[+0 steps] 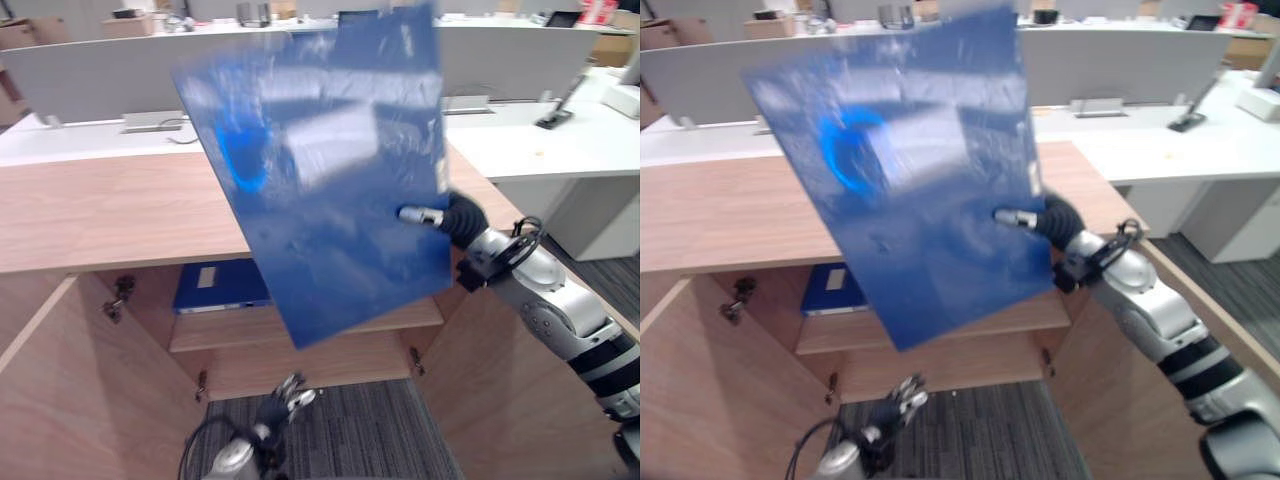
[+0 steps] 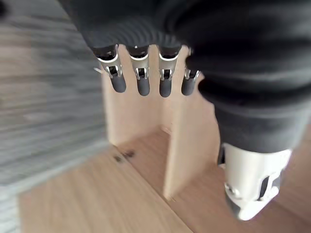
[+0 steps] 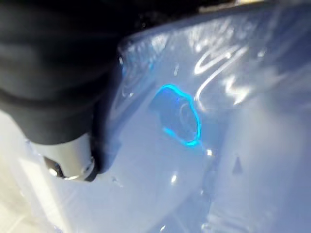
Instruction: Walk over to the cabinet, pick up the folder, carry it to the office cabinet, place the folder inside the office cabinet, then close the office cabinet door
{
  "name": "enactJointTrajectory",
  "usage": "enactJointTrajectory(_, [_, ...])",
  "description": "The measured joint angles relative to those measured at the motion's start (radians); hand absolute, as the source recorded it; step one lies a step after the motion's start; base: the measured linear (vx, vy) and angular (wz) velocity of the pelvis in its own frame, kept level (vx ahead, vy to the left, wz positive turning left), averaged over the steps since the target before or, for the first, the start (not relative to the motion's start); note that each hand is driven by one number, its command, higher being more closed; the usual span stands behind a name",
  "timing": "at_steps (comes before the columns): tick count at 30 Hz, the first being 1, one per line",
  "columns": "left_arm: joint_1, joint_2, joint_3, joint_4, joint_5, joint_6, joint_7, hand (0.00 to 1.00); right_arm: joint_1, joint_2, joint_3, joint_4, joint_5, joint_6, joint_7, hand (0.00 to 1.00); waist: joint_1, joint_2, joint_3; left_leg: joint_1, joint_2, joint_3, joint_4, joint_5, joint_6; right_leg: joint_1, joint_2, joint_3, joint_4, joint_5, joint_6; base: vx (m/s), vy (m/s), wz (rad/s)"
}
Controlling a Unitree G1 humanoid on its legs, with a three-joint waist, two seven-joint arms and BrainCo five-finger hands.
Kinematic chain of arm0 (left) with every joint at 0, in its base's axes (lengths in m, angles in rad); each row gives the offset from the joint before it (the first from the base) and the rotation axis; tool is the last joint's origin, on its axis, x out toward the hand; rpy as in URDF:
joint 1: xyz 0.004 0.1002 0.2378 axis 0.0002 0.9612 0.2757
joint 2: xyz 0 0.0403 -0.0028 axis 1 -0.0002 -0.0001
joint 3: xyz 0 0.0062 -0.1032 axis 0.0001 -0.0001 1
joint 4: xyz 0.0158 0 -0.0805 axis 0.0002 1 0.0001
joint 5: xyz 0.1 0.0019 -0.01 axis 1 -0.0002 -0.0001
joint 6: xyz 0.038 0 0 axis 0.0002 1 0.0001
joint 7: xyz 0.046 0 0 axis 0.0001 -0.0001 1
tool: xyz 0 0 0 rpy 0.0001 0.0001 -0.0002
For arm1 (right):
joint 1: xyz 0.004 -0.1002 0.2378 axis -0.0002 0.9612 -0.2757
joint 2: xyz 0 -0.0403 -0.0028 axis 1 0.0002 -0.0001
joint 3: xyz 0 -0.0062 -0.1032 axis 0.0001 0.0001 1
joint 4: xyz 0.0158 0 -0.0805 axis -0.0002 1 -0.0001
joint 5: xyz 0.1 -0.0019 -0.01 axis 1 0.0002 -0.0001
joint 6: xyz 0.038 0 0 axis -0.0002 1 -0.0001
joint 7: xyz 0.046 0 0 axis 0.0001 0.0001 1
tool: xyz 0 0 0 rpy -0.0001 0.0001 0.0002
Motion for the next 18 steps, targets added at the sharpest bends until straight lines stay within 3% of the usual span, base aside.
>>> enactJointTrajectory(2, [-0.009, -0.027, 0.113, 0.103, 0.011, 0.012, 0.014, 0.0, 0.047, 0.049, -0.068, -0.073, -0.098, -0.027, -0.008, 1.0, -0.006, -0.002, 0.001, 0.0, 0.002, 0.003, 0.0, 0.0, 0.0, -0.001, 0.003, 0.003, -0.002, 0.003, -0.003, 0.0, -0.008, -0.07])
enactJointTrajectory(5, [-0.016, -0.03, 0.289, 0.222, 0.095, 0.019, 0.023, 0.0, 0.152, 0.125, -0.078, -0.155, -0.35, -0.035, -0.021, 1.0, -0.011, -0.005, 0.001, 0.003, 0.005, 0.014, 0.0, 0.0, -0.001, 0.0, 0.008, 0.018, -0.007, 0.009, -0.006, -0.01, 0.002, -0.1])
enactJointTrajectory(12, [0.036, -0.015, 0.448, 0.272, 0.206, 0.032, 0.028, 0.0, 0.344, 0.2, -0.066, -0.158, -0.781, -0.039, -0.047, 1.0, -0.019, -0.011, 0.003, 0.005, 0.0, 0.018, 0.0, -0.001, -0.001, 0.0, 0.004, 0.02, -0.012, 0.015, -0.001, -0.01, 0.002, -0.03])
enactJointTrajectory(16, [0.047, 0.006, 0.483, 0.305, 0.221, 0.033, 0.027, 0.0, 0.396, 0.195, 0.064, -0.062, -1.035, -0.067, -0.093, 1.0, -0.019, -0.02, 0.008, 0.003, 0.0, 0.015, 0.001, -0.005, -0.005, 0.001, 0.005, 0.021, -0.023, 0.022, -0.001, 0.0, 0.0, 0.0])
enactJointTrajectory(17, [0.057, 0.013, 0.485, 0.322, 0.244, 0.033, 0.026, 0.0, 0.396, 0.192, 0.153, 0.026, -1.158, -0.078, -0.108, 1.0, -0.017, -0.023, 0.009, 0.002, 0.0, 0.014, 0.001, -0.006, -0.006, 0.001, 0.005, 0.021, -0.026, 0.022, -0.001, 0.0, 0.0, 0.0])
enactJointTrajectory(18, [0.062, 0.015, 0.485, 0.328, 0.249, 0.035, 0.026, 0.0, 0.394, 0.192, 0.188, 0.069, -1.205, -0.08, -0.11, 1.0, -0.015, -0.024, 0.009, 0.001, -0.001, 0.014, 0.001, -0.008, -0.006, 0.001, 0.004, 0.021, -0.027, 0.022, -0.001, 0.0, 0.0, 0.0])
